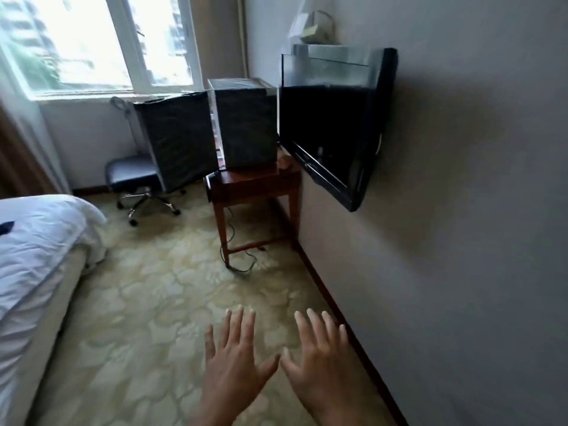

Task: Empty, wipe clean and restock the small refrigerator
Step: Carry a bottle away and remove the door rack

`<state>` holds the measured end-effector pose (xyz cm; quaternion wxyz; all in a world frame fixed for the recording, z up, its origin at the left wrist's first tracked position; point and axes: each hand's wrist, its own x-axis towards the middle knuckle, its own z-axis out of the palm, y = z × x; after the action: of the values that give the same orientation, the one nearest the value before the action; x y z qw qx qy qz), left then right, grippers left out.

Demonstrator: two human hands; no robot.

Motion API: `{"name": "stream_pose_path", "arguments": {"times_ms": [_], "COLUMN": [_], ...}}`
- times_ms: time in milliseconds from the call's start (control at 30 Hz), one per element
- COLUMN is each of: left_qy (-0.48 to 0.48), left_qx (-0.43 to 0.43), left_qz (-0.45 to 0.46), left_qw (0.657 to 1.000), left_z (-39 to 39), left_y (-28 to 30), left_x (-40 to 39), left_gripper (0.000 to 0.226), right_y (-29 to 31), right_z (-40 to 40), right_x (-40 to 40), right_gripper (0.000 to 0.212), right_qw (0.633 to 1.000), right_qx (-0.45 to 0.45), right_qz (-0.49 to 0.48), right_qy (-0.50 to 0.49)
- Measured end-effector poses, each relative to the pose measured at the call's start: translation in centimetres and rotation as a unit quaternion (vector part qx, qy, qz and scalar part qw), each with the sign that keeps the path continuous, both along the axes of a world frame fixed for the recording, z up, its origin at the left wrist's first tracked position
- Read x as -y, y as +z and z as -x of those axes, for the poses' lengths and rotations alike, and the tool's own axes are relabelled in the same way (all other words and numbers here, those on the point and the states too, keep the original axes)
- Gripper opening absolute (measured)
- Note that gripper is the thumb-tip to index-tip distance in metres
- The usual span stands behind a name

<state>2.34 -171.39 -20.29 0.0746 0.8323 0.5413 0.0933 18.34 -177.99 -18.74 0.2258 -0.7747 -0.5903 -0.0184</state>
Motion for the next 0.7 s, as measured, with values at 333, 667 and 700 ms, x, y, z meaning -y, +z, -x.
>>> {"name": "stream_pose_path", "arguments": {"times_ms": [333, 667, 700], "left_qy": [0.09, 0.134, 0.138], "left_qx": [0.0, 0.012, 0.01], "left_qz": [-0.028, -0.045, -0.04], "left_qw": [0.996, 0.99, 0.99], "left_z": [16.4, 22.1, 22.2], "left_y": [2.4, 0.7, 0.6], "left_x": [-14.3, -26.1, -27.8], "left_gripper": [0.097, 0.095, 0.095], "right_y": [2.1, 1.6, 1.4], "right_z": [12.9, 18.3, 18.4], "right_x": [-17.8, -31.5, -33.3], "right_gripper": [0.075, 0.072, 0.072], "right_qw": [0.997, 0.988, 0.987], "right_qx": [0.013, 0.02, 0.016], "right_qz": [0.02, 0.053, 0.054], "right_qy": [0.078, 0.145, 0.15]}}
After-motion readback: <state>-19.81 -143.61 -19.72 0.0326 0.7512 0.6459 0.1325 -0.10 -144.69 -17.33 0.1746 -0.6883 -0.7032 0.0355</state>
